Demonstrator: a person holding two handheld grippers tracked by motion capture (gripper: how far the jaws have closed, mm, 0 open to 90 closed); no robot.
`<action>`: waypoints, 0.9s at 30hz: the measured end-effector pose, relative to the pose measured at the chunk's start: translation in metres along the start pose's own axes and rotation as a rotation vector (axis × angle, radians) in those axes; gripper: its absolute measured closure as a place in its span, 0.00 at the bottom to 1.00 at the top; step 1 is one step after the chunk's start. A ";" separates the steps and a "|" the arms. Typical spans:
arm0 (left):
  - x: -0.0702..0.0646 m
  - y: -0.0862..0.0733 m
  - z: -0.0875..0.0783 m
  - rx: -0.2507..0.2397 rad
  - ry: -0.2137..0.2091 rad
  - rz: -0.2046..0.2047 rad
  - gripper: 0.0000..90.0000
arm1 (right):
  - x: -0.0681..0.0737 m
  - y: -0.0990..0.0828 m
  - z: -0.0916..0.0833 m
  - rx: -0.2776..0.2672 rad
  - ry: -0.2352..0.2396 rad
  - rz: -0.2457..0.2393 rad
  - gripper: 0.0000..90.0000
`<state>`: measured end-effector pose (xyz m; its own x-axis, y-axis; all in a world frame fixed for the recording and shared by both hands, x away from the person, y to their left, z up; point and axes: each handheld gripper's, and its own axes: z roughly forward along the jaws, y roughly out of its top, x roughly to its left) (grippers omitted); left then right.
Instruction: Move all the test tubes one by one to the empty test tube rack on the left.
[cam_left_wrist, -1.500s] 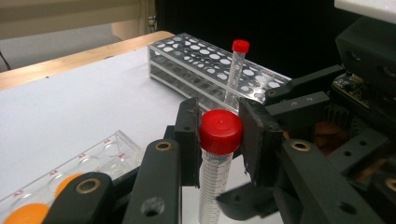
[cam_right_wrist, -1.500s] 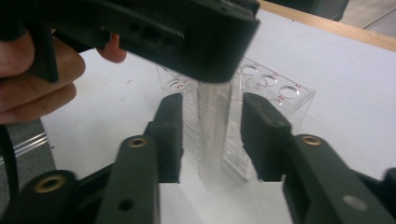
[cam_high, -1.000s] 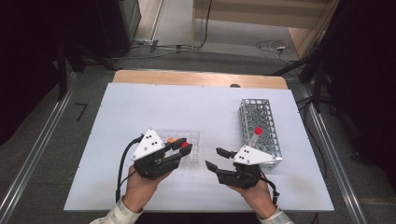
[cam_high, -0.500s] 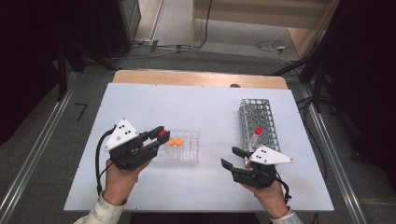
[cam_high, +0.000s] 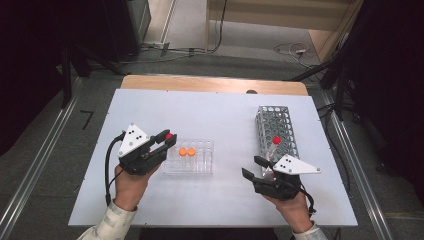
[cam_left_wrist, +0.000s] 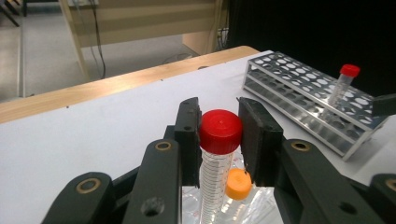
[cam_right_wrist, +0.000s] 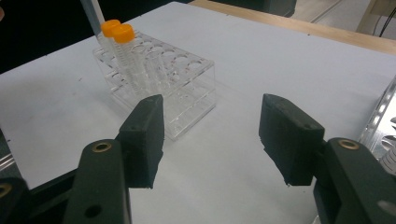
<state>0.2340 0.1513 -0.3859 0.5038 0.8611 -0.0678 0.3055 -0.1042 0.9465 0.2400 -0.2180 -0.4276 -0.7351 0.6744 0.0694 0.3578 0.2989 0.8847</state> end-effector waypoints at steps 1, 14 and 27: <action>0.001 -0.001 0.001 0.004 0.004 0.005 0.78 | 0.000 0.000 0.000 0.000 0.000 0.000 0.42; -0.005 -0.026 0.010 0.038 0.038 0.005 0.78 | -0.001 -0.002 0.001 0.006 0.002 0.007 0.42; -0.005 -0.030 0.014 0.068 0.022 -0.017 0.73 | -0.003 -0.002 0.000 0.003 -0.009 0.010 0.42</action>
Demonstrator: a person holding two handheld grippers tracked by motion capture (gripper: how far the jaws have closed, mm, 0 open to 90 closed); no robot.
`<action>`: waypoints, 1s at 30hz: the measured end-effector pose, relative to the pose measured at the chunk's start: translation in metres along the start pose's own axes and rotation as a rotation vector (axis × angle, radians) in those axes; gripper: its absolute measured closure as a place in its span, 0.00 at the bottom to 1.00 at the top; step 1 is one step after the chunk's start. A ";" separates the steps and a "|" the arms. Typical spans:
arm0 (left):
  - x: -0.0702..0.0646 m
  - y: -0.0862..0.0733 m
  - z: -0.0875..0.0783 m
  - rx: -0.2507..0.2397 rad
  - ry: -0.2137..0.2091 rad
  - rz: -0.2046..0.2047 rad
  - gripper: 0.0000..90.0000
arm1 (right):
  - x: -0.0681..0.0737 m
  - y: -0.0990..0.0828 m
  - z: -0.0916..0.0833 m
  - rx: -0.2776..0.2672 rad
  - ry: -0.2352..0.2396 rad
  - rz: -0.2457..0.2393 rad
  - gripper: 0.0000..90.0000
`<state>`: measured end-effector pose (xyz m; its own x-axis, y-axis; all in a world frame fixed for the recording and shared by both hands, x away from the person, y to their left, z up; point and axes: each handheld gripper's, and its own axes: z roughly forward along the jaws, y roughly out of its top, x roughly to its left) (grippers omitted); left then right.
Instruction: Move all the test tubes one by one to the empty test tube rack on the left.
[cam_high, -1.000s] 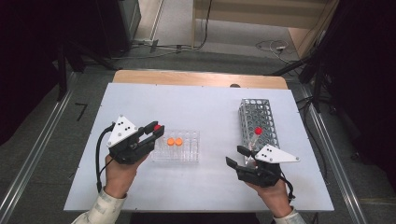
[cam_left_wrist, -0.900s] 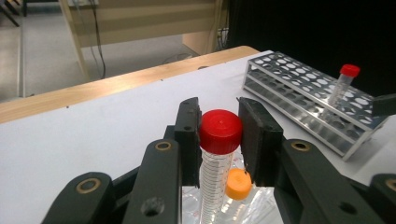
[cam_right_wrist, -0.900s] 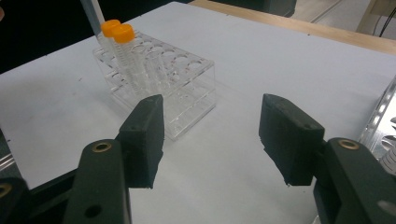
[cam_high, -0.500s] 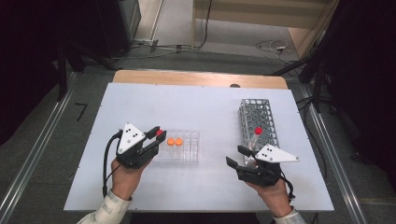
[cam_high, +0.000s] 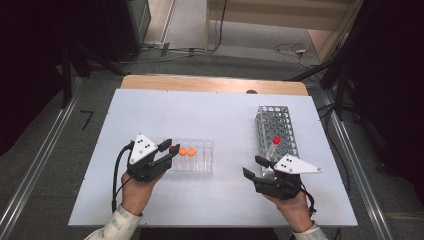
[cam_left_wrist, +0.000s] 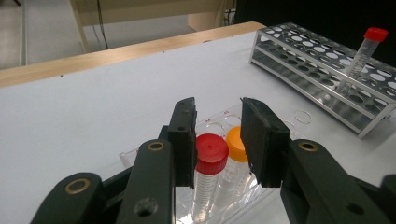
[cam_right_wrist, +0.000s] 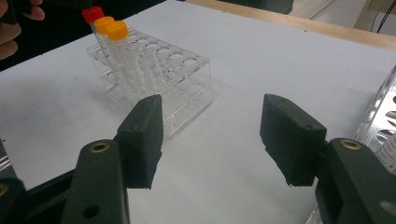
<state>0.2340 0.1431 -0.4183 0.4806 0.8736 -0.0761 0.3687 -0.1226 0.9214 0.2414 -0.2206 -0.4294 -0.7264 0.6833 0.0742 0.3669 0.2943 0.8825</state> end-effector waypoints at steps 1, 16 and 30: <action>0.000 0.000 0.000 0.000 0.000 -0.001 0.73 | 0.000 0.000 0.000 0.000 -0.001 0.002 0.42; 0.003 0.002 -0.001 -0.016 0.012 -0.057 0.40 | -0.038 -0.009 -0.016 -0.042 -0.216 0.051 0.40; -0.001 0.002 0.001 -0.015 0.016 -0.054 0.35 | -0.062 -0.011 0.008 -0.019 -0.320 0.104 0.50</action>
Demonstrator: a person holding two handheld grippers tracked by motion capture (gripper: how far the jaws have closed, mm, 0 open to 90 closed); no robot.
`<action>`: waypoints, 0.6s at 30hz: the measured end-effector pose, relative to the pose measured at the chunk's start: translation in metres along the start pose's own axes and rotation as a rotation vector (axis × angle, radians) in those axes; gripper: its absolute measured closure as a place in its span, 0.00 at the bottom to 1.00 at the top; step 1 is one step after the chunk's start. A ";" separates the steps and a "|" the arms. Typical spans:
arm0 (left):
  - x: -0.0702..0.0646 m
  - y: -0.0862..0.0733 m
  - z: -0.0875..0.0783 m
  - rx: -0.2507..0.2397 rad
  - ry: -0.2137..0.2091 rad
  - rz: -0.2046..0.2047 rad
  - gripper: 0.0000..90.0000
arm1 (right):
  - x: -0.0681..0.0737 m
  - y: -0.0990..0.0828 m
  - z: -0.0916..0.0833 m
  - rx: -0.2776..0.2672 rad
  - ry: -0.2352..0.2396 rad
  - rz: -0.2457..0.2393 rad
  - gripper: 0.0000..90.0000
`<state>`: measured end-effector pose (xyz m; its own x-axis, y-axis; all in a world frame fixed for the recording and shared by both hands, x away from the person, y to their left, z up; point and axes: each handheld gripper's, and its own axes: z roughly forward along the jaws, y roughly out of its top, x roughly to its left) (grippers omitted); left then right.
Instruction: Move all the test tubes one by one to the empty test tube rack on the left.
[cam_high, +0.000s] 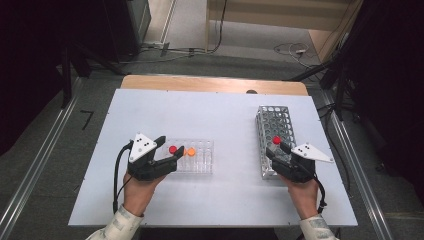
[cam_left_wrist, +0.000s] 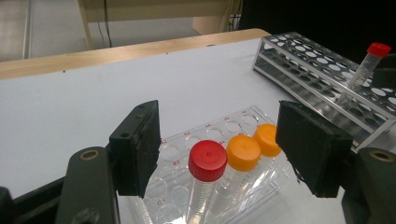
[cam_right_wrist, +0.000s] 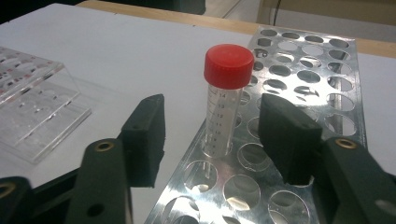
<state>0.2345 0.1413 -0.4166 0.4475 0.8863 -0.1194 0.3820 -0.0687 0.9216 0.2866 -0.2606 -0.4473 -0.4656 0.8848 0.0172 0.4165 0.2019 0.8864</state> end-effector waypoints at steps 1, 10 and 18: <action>0.000 0.000 0.000 0.000 0.000 0.000 0.35 | 0.000 0.000 0.002 0.003 -0.006 0.002 0.52; 0.000 -0.001 0.001 0.002 -0.001 0.001 0.35 | 0.000 -0.001 0.012 0.023 -0.022 0.017 0.75; -0.002 0.000 0.001 0.002 0.004 -0.001 0.29 | -0.002 0.004 0.004 -0.011 -0.020 0.031 0.79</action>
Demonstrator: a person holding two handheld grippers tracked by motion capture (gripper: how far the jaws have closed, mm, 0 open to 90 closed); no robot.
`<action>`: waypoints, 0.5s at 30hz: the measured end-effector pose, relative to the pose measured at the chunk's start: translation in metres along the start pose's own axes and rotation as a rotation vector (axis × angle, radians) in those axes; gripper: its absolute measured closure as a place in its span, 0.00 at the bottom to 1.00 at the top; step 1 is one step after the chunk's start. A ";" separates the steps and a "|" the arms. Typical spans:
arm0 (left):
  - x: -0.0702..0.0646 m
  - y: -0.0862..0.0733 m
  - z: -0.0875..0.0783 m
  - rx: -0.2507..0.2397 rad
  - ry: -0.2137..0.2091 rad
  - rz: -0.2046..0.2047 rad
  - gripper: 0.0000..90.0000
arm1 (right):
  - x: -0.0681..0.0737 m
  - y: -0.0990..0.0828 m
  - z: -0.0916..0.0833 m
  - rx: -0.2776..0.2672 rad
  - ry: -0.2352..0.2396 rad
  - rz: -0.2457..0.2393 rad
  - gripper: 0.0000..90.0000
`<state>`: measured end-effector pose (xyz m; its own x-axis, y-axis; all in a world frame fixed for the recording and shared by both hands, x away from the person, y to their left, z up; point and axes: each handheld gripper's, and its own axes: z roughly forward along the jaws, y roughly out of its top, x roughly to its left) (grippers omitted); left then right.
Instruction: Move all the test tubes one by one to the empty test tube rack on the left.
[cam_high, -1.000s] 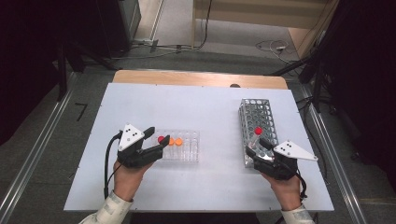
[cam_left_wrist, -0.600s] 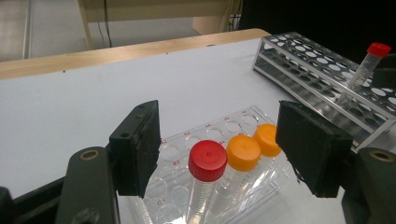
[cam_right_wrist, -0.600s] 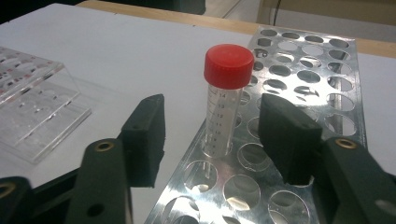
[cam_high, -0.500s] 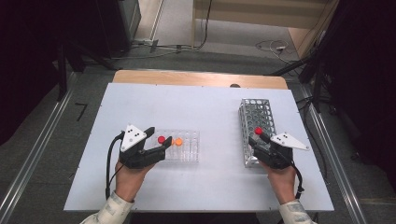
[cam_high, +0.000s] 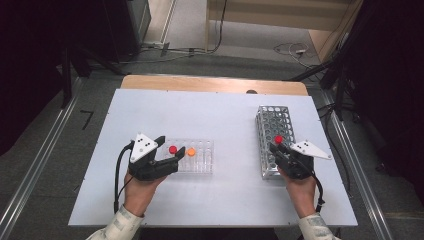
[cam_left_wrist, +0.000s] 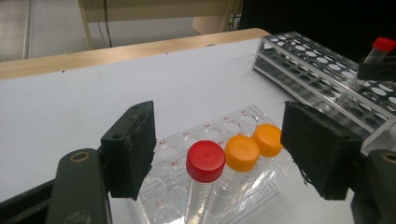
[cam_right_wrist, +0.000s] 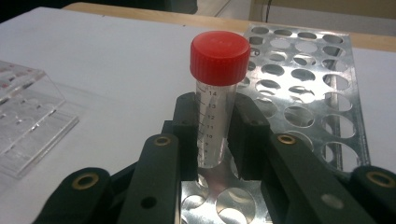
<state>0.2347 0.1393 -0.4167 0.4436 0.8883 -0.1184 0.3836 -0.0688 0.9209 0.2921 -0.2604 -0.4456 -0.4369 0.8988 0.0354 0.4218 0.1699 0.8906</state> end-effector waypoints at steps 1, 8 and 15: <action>0.000 0.000 0.000 -0.002 0.002 -0.001 0.28 | 0.000 0.001 -0.002 -0.007 0.000 -0.004 0.79; 0.000 0.001 -0.001 -0.006 0.008 -0.003 0.27 | 0.004 0.016 -0.018 -0.065 -0.018 -0.036 0.79; -0.002 0.002 -0.002 -0.016 0.003 -0.003 0.27 | 0.006 0.028 -0.036 -0.115 -0.009 -0.042 0.80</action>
<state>0.2329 0.1381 -0.4139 0.4399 0.8899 -0.1205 0.3725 -0.0587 0.9262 0.2721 -0.2646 -0.4043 -0.4447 0.8957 -0.0072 0.3088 0.1608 0.9374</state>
